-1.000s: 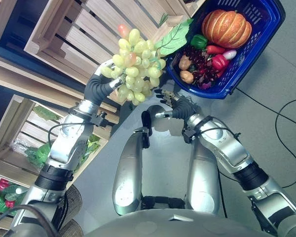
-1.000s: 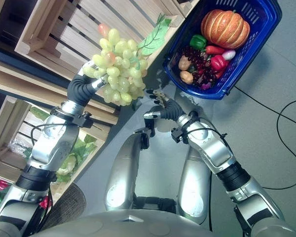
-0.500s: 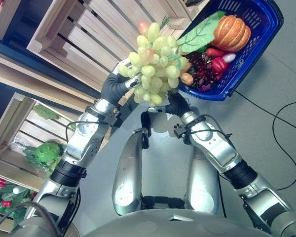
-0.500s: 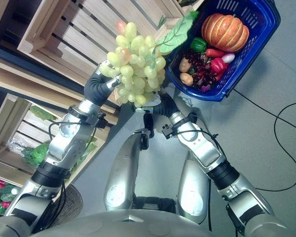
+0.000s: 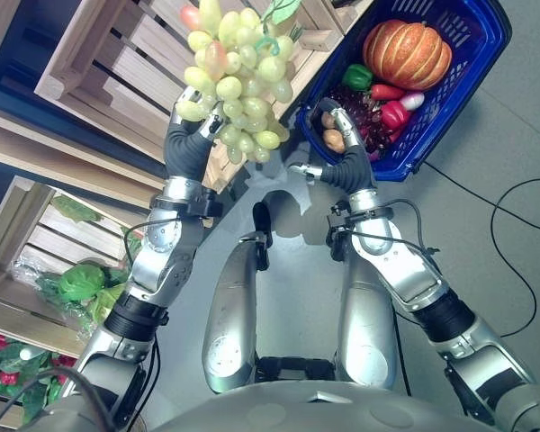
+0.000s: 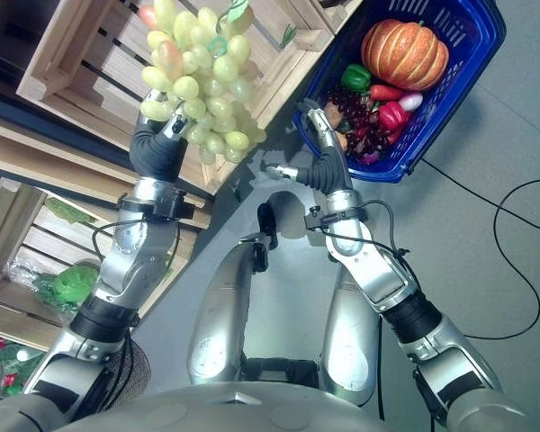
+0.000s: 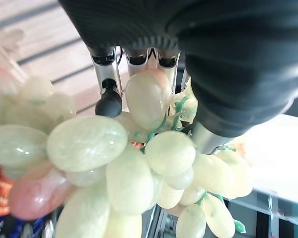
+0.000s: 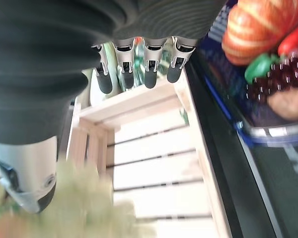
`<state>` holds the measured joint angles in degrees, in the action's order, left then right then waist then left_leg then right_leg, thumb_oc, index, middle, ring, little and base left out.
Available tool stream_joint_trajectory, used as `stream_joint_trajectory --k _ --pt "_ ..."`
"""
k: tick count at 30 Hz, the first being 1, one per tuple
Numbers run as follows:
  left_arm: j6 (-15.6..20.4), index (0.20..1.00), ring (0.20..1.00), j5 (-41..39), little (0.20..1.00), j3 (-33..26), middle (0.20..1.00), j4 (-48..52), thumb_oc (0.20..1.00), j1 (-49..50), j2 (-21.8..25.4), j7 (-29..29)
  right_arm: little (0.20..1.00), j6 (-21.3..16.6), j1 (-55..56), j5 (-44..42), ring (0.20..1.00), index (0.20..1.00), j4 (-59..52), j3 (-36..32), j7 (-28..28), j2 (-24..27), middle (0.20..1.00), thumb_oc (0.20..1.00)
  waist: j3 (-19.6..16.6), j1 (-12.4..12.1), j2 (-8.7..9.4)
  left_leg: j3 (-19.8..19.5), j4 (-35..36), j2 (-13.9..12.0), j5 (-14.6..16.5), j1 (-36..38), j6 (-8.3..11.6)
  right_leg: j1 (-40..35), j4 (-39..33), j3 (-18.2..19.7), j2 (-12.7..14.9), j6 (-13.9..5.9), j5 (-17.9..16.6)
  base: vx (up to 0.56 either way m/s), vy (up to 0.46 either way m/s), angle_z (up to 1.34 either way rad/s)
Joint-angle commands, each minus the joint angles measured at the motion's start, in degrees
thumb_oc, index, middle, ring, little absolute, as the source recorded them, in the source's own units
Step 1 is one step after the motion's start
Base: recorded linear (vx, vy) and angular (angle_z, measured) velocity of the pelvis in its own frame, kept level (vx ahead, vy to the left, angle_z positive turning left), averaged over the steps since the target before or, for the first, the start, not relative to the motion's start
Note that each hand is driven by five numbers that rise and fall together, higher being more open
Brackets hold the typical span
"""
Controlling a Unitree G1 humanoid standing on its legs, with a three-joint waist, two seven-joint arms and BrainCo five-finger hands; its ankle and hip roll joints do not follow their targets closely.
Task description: Pick up fruits and vegetables into the basket
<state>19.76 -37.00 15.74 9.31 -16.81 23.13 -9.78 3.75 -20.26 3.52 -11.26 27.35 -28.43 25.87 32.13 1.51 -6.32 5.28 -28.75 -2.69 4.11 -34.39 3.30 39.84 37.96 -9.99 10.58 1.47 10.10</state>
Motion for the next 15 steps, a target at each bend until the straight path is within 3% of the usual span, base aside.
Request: stream_joint_trajectory --k 1,3,5,10,15 --pt "7.5 0.200 0.200 2.1 0.200 -3.3 0.200 10.5 0.200 1.0 -0.5 -2.5 1.000 -5.6 0.4 1.8 1.000 1.000 -8.7 -1.7 -2.3 0.0 1.000 1.000 -2.3 0.3 -0.10 3.8 1.2 5.8 6.1 2.2 -6.10 -2.3 -1.6 1.5 -4.4 -2.23 2.8 0.08 0.046 -0.09" --pt "7.9 0.200 0.200 2.2 0.200 -4.2 0.200 11.2 0.200 1.5 -0.8 -3.5 1.000 -7.5 1.4 1.5 1.000 1.000 -10.7 -2.6 -1.5 0.9 1.000 1.000 -2.3 0.6 -0.28 4.5 1.5 5.5 4.7 1.2 -6.36 -1.1 -2.0 1.3 -4.3 -1.79 1.5 -0.02 0.039 -0.07" --pt "7.6 0.200 0.200 1.7 0.200 -4.7 0.200 11.6 0.200 2.7 -0.9 -3.3 1.000 -9.9 3.1 0.1 1.000 1.000 -12.4 -2.7 1.0 1.2 1.000 1.000 -2.3 0.6 -0.34 4.0 0.9 5.7 6.4 2.5 -6.03 -2.3 -1.1 1.8 -4.3 -2.27 3.3 0.05 0.024 -0.03" --pt "6.0 0.200 0.200 0.7 0.200 -4.6 0.200 12.5 0.200 2.7 -1.5 -1.2 1.000 -13.2 2.2 -12.3 1.000 1.000 -15.2 -0.1 12.1 -0.2 1.000 1.000 -2.3 0.0 -0.33 3.6 0.9 5.9 6.2 2.3 -5.90 -2.2 -1.1 1.6 -4.1 -2.20 3.3 -0.01 -0.010 0.00" --pt "4.0 0.200 0.200 -5.0 0.200 -2.9 0.200 12.2 0.200 1.5 -2.3 4.0 1.000 -10.6 -1.7 -11.2 1.000 1.000 -13.5 4.2 9.4 -3.1 1.000 1.000 -2.3 -1.1 -0.12 3.2 0.6 5.9 5.9 1.8 -5.86 -2.0 -1.0 0.9 -3.7 -2.13 3.0 -0.02 -0.056 0.03"
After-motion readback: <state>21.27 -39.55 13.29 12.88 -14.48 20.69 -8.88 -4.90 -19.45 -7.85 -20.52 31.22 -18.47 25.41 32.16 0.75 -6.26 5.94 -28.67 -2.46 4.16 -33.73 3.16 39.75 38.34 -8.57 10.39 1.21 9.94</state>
